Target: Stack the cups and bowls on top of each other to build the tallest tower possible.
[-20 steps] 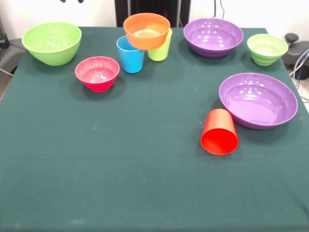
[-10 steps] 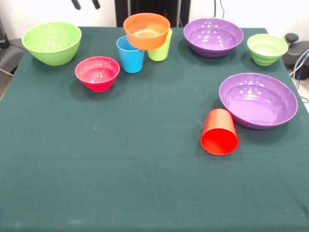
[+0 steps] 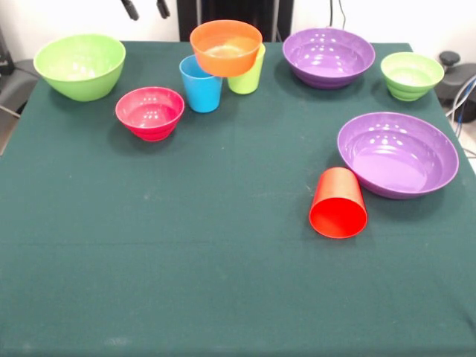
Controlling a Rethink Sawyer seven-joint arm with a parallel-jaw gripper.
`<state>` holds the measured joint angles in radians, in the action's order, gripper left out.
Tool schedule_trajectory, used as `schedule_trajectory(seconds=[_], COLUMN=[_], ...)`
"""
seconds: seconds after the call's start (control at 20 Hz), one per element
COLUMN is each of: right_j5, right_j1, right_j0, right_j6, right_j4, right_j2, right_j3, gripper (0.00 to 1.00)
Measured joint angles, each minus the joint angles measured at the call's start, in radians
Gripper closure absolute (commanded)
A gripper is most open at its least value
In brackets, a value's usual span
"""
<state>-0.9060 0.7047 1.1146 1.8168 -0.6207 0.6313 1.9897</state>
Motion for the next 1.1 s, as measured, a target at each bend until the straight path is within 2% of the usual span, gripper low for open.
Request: schedule_trajectory(seconds=[0.5, 1.1], right_j5=[0.000, 0.000], right_j1=[-0.007, -0.058], right_j0=[-0.019, -0.033], right_j6=[0.000, 0.000], right_j4=[0.000, 0.000], right_j2=[0.000, 0.000], right_j3=[-0.061, -0.120], gripper=[0.00, 0.00])
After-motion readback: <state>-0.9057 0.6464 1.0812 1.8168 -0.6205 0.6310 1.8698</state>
